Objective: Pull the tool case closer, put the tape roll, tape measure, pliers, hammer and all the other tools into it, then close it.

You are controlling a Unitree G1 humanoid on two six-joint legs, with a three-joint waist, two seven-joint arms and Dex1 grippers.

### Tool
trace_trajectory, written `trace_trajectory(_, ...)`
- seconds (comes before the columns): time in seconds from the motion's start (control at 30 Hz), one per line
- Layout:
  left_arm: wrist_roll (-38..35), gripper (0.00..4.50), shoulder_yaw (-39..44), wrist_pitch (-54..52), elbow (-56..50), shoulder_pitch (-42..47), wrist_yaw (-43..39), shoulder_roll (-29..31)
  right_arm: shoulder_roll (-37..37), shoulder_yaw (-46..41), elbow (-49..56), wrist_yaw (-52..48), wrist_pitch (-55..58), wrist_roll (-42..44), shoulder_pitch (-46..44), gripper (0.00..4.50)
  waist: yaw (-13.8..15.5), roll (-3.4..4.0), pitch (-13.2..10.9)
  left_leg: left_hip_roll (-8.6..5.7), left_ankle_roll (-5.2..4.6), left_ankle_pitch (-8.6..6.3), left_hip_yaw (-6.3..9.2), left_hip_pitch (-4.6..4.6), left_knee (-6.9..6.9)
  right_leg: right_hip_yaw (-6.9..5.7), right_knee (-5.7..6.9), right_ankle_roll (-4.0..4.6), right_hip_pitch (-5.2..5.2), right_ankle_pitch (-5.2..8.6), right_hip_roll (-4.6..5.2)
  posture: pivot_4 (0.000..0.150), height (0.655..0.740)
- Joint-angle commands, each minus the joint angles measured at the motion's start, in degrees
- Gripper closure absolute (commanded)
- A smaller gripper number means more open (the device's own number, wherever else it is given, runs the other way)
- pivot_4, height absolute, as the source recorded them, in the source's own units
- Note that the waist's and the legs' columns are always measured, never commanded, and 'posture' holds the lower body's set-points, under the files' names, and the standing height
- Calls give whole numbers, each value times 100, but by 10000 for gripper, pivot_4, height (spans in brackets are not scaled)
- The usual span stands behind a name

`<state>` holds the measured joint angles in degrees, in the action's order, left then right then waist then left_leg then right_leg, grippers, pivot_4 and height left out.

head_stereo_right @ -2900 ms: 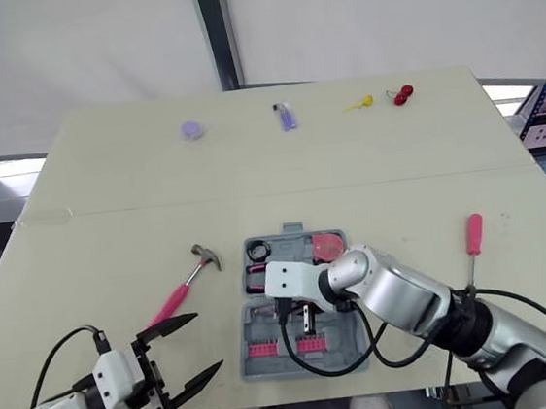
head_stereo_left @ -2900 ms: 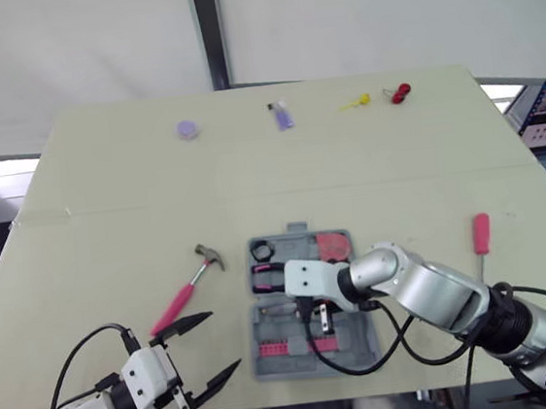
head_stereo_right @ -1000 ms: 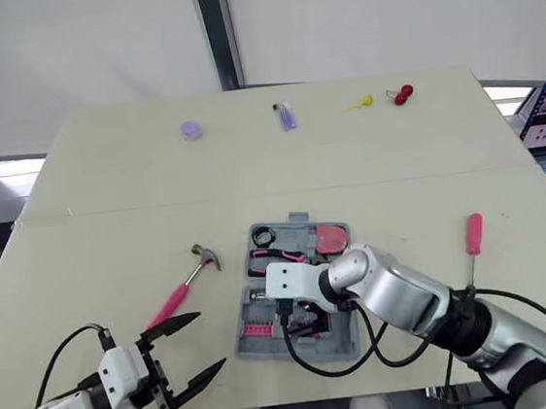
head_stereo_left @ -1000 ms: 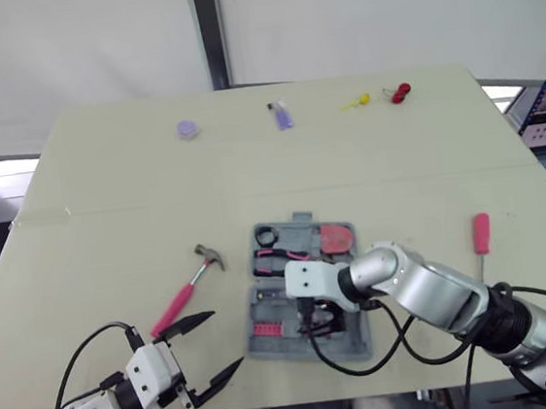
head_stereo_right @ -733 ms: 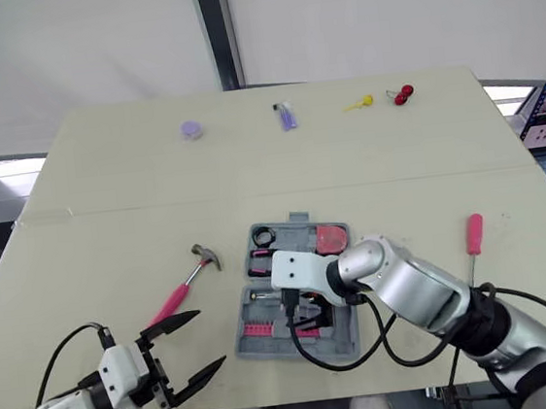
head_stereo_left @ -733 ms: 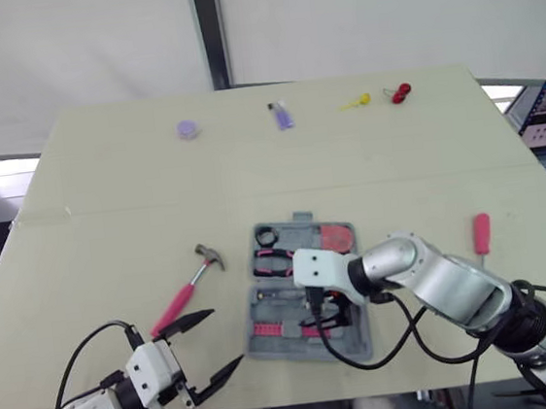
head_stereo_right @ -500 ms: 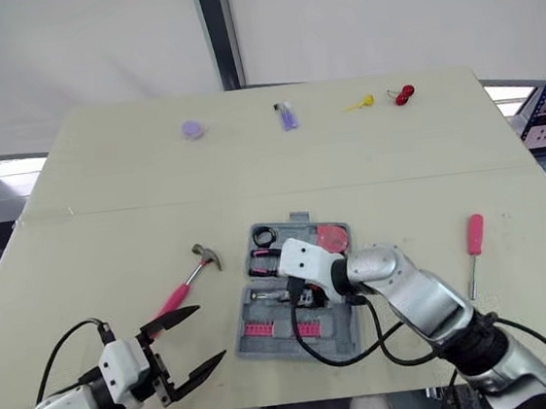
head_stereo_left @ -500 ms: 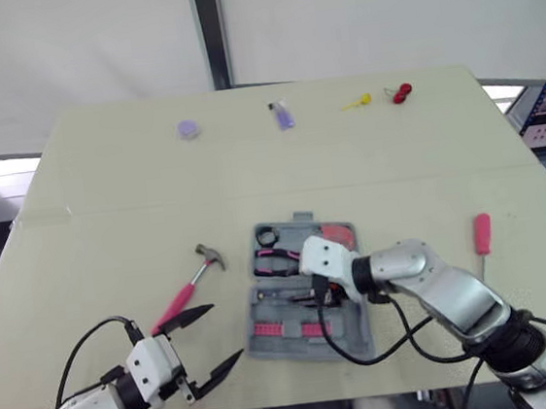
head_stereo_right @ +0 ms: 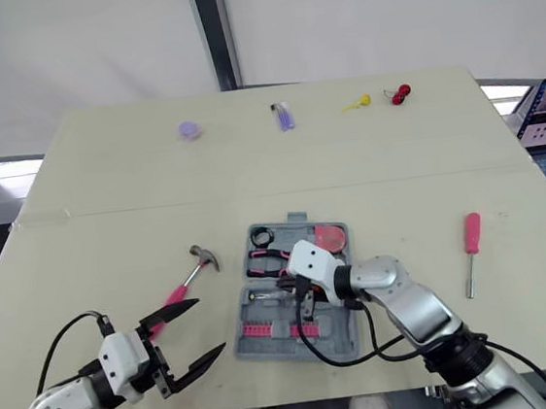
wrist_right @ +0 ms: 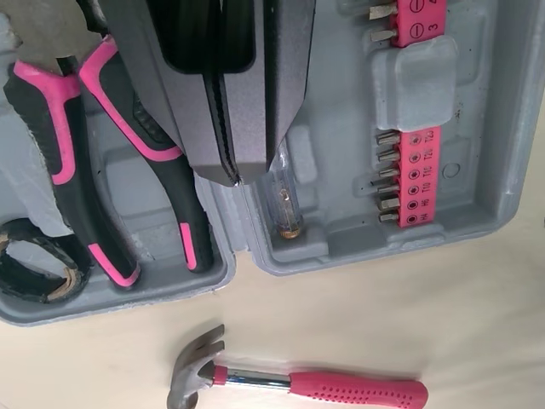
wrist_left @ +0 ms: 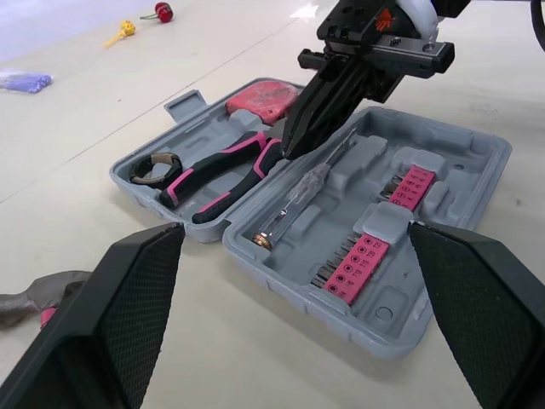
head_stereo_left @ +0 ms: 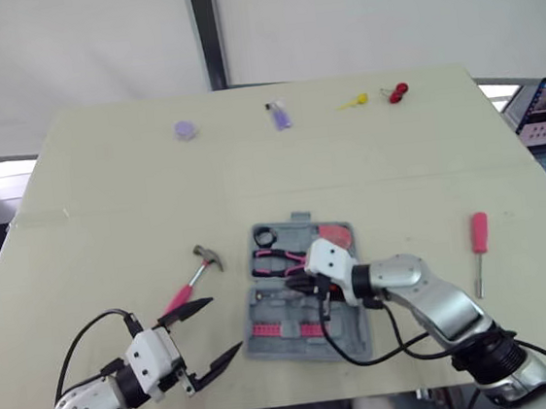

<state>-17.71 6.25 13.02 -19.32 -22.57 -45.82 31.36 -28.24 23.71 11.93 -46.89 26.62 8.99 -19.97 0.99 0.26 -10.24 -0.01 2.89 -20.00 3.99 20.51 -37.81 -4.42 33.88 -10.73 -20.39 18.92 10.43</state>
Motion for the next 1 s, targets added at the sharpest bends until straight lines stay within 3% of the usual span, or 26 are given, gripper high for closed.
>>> trace_trajectory(0.03, -88, 0, 80, 12, -27, -11, -6, 8, 15, -45, 67, -49, -61, -31, 50, 44691, 4, 0, 0, 0, 0, 0, 0, 0, 0, 0, 0, 0, 0, 0, 0, 1500, 7400)
trace_trajectory(0.6, -89, 0, 83, -47, -55, 19, -8, 7, -93, 73, -229, -127, -159, -284, 256, 44691, 8, 0, 0, 0, 0, 0, 0, 0, -1, 0, 1, 0, 1, 0, 0, 1500, 7400)
trace_trajectory(1.0, -70, 0, 76, -94, -70, 63, 16, -13, -266, 341, -489, -65, -714, -979, 354, 44691, 17, -4, 3, 0, 0, 0, 0, -5, -1, 0, 1, 0, 5, 0, 0, 1500, 7400)
